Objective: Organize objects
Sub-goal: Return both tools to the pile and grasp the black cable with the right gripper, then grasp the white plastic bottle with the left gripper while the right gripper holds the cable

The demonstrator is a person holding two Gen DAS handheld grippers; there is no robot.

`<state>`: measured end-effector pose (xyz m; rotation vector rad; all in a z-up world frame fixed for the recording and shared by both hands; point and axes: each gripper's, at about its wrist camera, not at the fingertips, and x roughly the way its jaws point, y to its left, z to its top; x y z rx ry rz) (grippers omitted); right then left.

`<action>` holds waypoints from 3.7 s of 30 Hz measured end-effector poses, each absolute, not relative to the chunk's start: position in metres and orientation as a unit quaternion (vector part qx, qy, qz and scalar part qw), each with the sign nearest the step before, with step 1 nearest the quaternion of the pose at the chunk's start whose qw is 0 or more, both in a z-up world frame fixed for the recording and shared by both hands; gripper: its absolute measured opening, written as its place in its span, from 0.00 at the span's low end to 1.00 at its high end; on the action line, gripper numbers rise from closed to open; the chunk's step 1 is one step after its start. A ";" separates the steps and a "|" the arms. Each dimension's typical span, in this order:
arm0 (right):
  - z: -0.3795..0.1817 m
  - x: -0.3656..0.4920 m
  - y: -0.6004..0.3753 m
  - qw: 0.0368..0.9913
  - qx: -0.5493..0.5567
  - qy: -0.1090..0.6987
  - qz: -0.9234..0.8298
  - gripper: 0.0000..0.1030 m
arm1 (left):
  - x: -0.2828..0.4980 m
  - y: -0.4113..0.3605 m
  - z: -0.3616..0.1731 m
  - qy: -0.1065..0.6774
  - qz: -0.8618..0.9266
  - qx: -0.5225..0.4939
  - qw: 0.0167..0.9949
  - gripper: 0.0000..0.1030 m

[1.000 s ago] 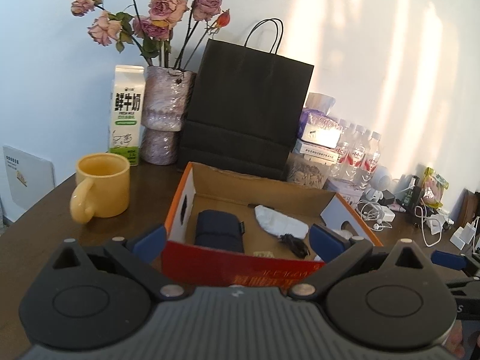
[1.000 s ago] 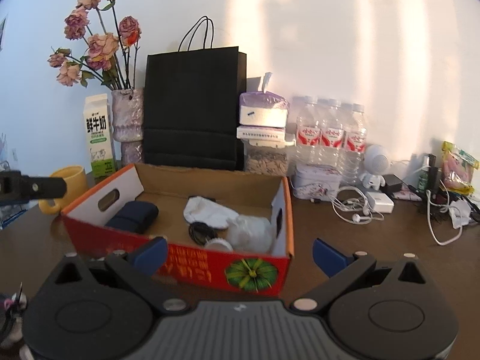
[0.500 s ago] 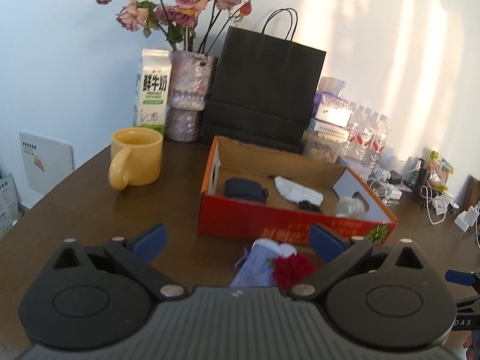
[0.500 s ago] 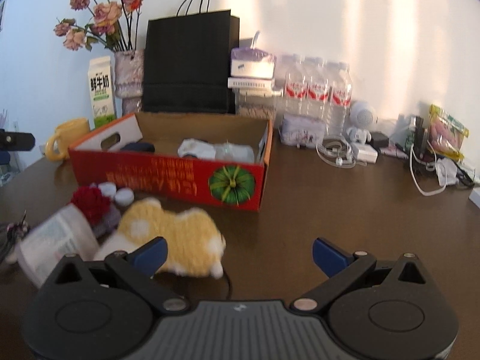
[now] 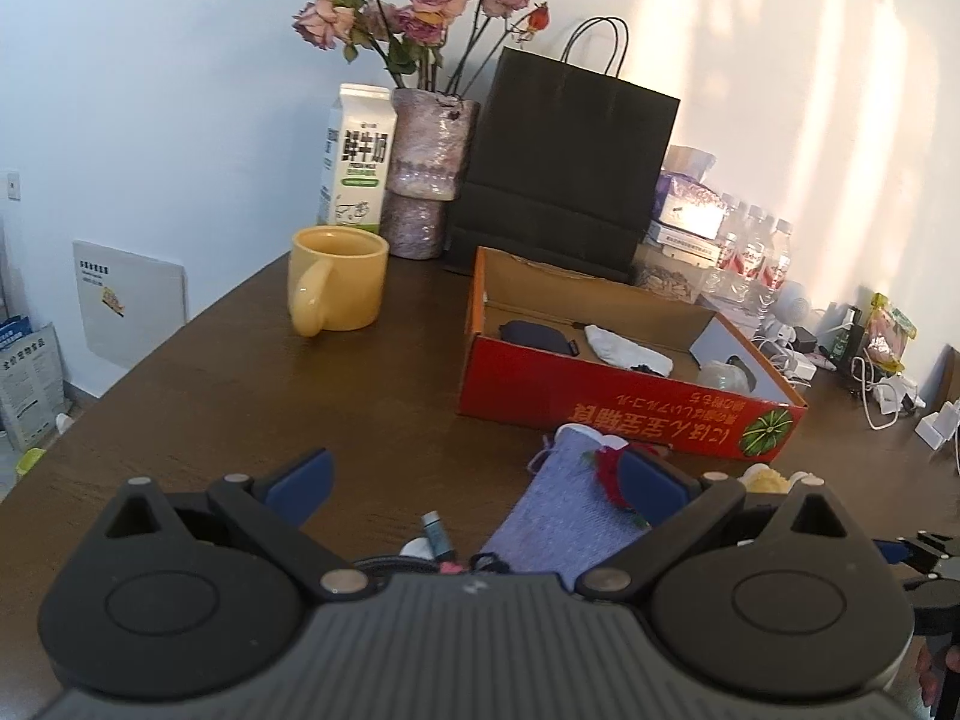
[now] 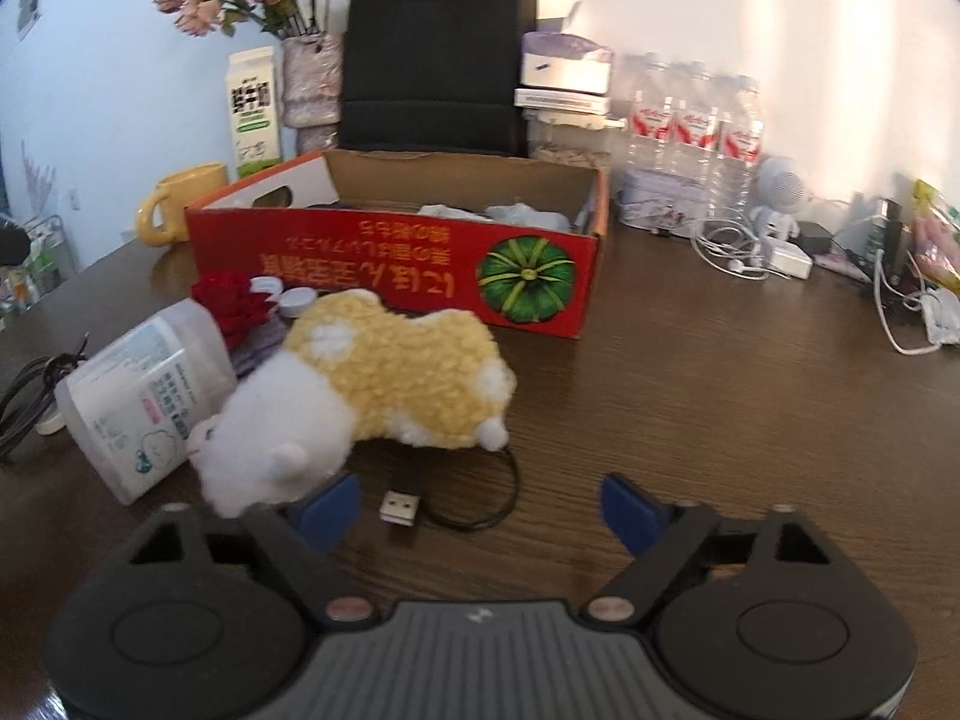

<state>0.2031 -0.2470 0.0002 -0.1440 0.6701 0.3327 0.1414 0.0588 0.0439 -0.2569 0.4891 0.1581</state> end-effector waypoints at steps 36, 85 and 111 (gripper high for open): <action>0.001 0.179 -0.251 0.954 -0.052 0.245 0.164 0.11 | 0.151 0.050 0.023 0.271 0.075 -0.129 0.951 1.00; 0.020 0.169 -0.279 0.967 -0.007 0.196 0.163 0.11 | 0.203 -0.057 -0.021 0.326 -0.033 -0.069 0.942 0.42; 0.036 0.167 -0.267 0.969 -0.021 0.180 0.166 0.11 | 0.185 -0.045 0.022 0.252 -0.042 -0.075 0.964 0.42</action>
